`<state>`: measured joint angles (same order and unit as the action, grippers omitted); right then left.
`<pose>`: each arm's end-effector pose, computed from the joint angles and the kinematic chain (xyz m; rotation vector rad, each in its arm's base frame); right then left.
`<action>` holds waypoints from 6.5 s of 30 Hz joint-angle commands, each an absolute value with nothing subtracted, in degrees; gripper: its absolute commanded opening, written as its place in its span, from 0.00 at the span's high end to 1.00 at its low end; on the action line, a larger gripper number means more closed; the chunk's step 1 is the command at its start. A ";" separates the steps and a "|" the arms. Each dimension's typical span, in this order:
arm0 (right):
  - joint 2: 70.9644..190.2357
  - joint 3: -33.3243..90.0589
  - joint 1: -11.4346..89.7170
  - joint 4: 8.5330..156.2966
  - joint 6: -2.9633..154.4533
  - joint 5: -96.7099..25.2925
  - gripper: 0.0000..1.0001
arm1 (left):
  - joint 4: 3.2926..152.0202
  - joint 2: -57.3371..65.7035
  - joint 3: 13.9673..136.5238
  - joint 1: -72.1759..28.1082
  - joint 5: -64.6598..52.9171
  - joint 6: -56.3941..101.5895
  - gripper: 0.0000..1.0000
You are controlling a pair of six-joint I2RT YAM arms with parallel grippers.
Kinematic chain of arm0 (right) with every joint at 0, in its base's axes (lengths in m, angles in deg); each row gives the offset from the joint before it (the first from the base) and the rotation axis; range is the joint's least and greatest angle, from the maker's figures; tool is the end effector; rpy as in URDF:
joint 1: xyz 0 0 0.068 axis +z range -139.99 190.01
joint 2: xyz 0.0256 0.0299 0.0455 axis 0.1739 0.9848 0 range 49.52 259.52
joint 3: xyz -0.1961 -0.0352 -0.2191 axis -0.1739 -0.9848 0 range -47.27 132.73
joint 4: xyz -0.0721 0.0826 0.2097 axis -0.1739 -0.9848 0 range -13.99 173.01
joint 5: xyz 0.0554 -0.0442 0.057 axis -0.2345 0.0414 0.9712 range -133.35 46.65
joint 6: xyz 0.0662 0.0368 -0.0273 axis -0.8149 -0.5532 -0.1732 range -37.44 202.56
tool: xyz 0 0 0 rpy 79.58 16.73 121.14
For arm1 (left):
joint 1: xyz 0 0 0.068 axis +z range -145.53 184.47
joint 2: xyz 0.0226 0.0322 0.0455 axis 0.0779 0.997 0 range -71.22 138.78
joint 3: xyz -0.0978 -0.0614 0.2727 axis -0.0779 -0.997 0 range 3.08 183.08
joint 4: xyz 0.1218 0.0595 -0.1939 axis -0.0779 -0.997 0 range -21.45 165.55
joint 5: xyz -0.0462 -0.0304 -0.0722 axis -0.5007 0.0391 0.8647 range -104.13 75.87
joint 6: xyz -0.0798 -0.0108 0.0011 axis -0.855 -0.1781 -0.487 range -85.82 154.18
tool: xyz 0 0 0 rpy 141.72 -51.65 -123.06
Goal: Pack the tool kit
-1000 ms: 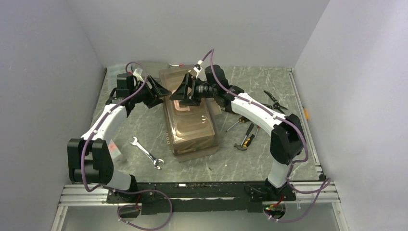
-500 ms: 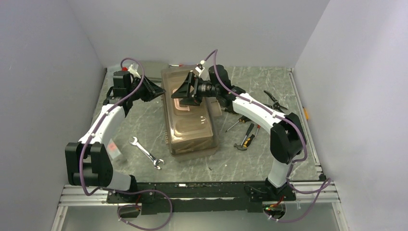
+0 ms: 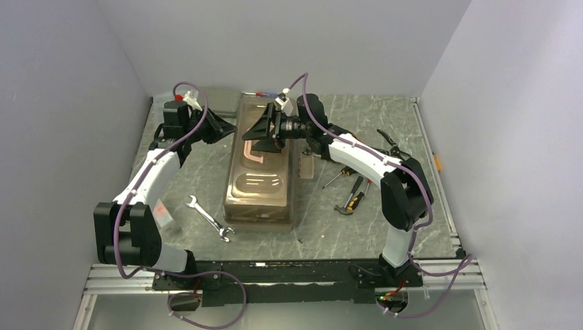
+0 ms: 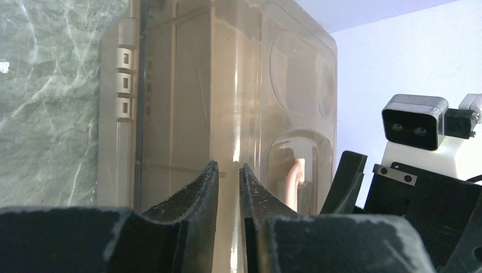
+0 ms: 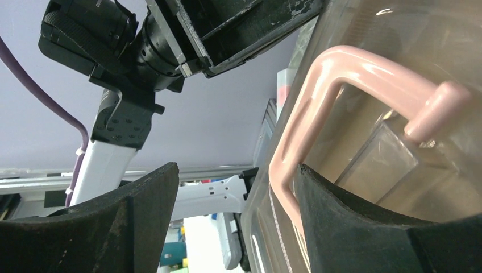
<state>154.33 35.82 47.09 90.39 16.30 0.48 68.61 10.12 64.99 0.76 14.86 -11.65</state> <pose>0.3212 0.3031 0.3361 -0.1077 2.2386 1.8368 0.3205 -0.0546 0.3223 -0.4417 2.0872 -1.0419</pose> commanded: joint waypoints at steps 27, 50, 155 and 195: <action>144.37 45.49 52.19 50.88 27.71 -37.48 0.23 | 60.50 -0.04 61.51 -5.75 15.05 -9.50 0.79; 161.98 69.63 56.96 28.69 20.95 -48.96 0.30 | 70.51 7.14 51.88 -0.79 24.21 -9.00 0.79; 139.18 9.49 48.68 115.00 10.97 -10.31 0.60 | 60.17 8.21 68.75 -5.86 39.07 -7.68 0.38; 129.17 13.21 45.60 88.80 24.57 -13.28 0.37 | 51.65 17.72 77.90 -11.96 33.28 -1.69 0.80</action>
<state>133.18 9.59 46.70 101.25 17.61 -10.47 55.06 17.66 74.76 -11.63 35.87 -5.35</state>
